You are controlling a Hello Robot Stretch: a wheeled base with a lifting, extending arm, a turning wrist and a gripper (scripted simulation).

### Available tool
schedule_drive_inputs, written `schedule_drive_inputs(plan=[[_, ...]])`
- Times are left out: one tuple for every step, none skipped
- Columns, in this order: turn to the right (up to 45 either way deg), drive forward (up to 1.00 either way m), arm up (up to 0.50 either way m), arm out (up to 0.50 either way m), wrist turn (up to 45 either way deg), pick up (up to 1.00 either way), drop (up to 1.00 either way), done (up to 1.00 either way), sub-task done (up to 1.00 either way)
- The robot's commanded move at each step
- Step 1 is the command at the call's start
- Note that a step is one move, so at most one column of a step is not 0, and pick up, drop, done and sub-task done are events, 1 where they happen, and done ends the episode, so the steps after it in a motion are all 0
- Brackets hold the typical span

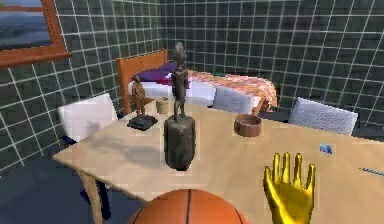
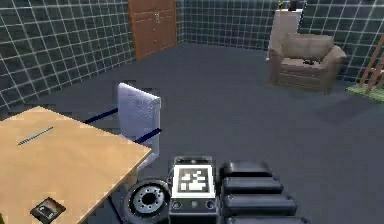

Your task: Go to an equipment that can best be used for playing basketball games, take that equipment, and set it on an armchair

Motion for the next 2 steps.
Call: schedule_drive_inputs(plan=[[45.0,0.00,0.00,0.00,0.0,0.00,0.00,0.00,0.00],[45.0,0.00,0.00,0.00,0.0,0.00,0.00,0.00,0.00]])
